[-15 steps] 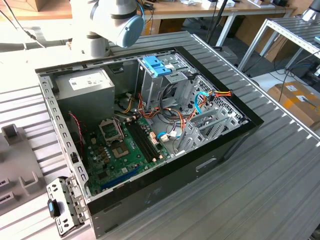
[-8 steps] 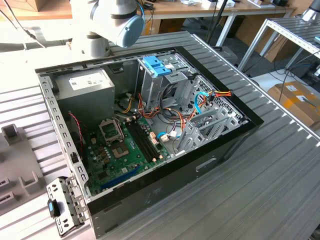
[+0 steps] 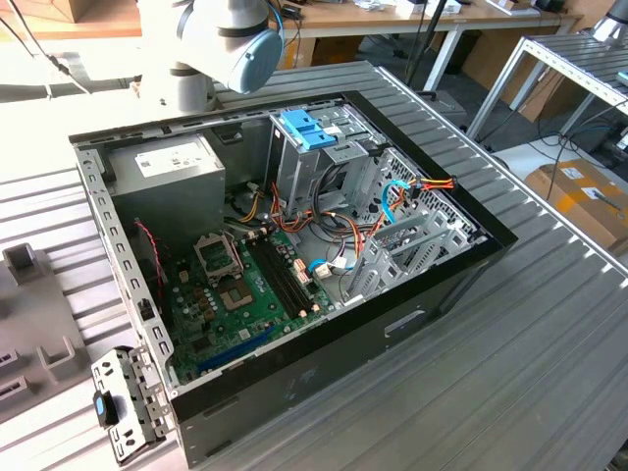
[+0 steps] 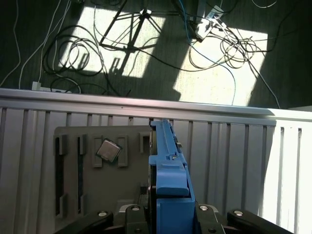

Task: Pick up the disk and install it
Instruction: 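Pick up the disk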

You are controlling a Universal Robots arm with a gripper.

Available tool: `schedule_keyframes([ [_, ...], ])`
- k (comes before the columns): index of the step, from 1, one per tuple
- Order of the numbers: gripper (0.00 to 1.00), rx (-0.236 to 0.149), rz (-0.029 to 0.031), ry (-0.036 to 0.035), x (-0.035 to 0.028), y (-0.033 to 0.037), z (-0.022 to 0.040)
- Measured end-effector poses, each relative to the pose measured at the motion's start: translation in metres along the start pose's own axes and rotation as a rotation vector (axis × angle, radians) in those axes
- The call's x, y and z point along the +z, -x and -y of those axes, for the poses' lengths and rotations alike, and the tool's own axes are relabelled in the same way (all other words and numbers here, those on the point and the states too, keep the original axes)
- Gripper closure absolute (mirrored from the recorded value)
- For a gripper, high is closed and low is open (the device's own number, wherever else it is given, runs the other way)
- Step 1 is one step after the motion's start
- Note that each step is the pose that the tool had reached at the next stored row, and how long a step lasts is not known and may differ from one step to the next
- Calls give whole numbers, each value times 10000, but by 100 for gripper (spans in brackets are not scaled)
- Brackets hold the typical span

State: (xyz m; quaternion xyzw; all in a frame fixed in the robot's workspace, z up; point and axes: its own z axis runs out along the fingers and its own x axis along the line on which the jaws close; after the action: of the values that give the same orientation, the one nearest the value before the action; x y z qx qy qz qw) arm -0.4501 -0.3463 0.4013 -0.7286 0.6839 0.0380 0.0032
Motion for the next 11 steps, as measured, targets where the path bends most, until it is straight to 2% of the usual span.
schedule_keyframes([
  [11,63,-3,51,-3,-113,6,-6],
])
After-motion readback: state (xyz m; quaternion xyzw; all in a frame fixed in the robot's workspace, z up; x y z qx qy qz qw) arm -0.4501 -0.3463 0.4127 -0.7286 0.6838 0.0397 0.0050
